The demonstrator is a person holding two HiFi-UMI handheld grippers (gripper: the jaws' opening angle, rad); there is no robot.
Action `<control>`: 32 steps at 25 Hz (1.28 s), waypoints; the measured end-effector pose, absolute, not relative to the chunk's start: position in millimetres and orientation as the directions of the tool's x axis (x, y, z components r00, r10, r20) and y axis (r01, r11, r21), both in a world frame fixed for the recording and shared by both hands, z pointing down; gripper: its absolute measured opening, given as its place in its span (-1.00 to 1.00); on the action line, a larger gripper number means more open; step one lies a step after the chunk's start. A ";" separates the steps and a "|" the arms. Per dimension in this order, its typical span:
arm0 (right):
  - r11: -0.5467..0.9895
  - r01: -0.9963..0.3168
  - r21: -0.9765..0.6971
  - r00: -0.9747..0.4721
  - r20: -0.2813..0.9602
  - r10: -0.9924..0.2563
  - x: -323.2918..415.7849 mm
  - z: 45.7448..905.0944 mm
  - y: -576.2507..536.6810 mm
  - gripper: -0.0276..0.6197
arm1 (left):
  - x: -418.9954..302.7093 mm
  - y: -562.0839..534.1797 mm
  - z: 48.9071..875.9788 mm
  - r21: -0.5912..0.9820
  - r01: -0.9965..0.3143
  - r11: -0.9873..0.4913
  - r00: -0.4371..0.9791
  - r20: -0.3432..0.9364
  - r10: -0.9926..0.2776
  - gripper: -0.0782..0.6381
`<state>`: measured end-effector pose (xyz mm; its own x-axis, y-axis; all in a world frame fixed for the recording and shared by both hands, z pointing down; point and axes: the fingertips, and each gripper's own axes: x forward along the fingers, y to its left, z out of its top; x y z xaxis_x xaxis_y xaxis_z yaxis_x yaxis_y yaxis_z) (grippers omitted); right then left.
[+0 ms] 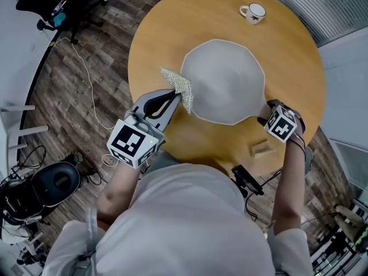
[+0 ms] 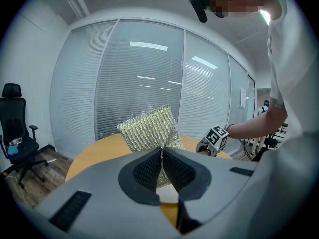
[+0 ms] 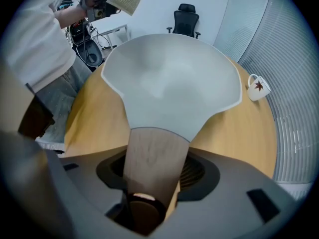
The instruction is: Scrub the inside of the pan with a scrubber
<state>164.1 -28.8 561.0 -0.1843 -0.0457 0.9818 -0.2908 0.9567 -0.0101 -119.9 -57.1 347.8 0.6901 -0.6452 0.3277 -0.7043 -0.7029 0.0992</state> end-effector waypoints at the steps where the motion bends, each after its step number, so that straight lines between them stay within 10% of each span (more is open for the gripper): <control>1: 0.959 -0.283 -0.018 -0.178 0.983 -0.034 164.0 562.3 -28.6 -0.21 | -119.7 -57.8 347.9 0.099 -0.703 -0.704 0.691 0.328 -0.644 -0.73; 32: 0.951 -0.306 -0.041 -0.136 0.991 -0.001 164.4 564.2 -29.4 -0.33 | -87.1 -72.5 387.8 0.134 -0.617 -0.775 0.736 0.445 -0.510 -0.73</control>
